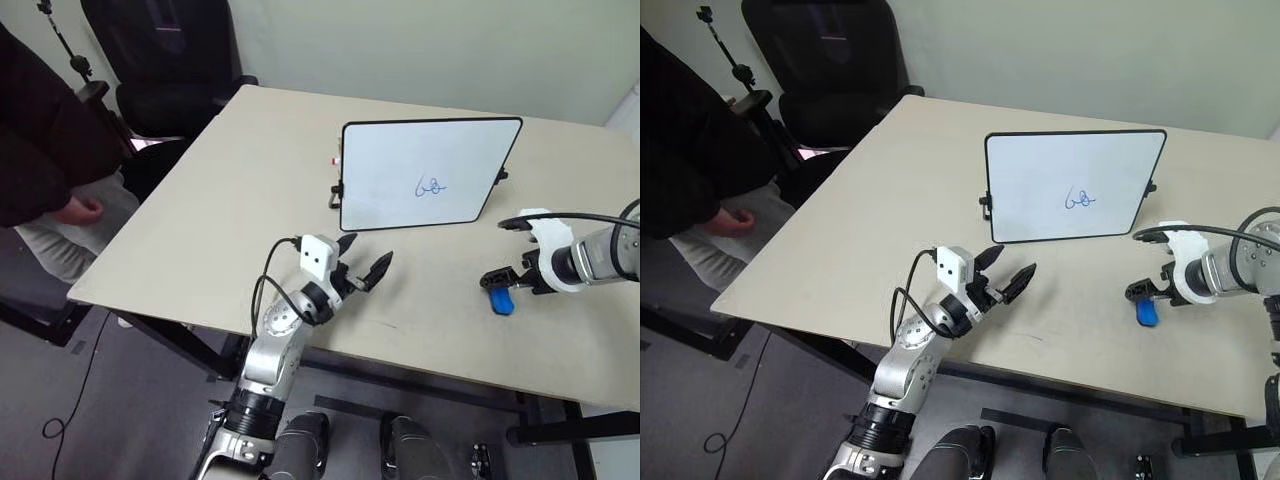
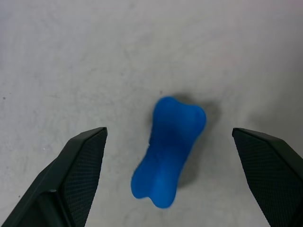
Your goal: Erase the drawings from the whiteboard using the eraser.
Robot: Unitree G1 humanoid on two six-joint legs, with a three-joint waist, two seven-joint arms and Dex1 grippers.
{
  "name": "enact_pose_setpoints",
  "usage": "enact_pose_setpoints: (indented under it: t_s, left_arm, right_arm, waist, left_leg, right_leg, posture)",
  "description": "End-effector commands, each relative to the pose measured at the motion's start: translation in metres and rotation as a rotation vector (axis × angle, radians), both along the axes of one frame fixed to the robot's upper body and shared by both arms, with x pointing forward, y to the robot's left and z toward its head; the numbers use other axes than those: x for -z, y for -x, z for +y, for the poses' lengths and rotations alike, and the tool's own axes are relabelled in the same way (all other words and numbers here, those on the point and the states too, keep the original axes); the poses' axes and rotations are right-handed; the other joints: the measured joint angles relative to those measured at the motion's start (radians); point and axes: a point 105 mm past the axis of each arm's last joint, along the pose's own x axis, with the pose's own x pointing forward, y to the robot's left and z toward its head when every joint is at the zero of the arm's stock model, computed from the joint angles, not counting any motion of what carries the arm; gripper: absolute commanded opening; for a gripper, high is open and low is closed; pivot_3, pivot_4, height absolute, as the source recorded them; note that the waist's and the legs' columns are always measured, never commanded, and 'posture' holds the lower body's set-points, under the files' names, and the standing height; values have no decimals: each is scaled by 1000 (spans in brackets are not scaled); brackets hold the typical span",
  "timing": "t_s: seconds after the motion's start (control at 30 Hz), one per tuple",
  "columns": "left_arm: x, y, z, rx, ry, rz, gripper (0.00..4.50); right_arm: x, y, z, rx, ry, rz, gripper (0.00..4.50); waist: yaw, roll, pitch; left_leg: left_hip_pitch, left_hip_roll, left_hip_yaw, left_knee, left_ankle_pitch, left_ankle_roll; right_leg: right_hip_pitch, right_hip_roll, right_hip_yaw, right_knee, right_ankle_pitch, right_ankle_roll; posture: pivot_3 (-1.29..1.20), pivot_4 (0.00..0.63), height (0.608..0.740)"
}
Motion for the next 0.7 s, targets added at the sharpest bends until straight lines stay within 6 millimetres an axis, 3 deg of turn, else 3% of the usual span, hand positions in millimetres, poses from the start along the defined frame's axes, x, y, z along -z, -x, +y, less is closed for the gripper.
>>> enact_pose_setpoints:
  t_s: [0.03, 0.7]
  left_arm:
    - [-13, 7, -8, 13, 33, -46, 4500]
    - [-12, 11, -10, -4, 46, -40, 4500]
  right_arm:
    - [-4, 1, -4, 22, 6, 25, 4492]
    - [3, -8, 0, 69, 64, 95, 4492]
  waist:
    - [0, 0, 0]
    - [1, 0, 0]
  left_leg:
    - [0, 0, 0, 0, 0, 0]
    - [0, 0, 0, 0, -2, 1]
  right_leg:
    - [0, 0, 0, 0, 0, 0]
    - [0, -1, 0, 0, 0, -1]
  posture:
    - [0, 150, 740]
    - [0, 150, 740]
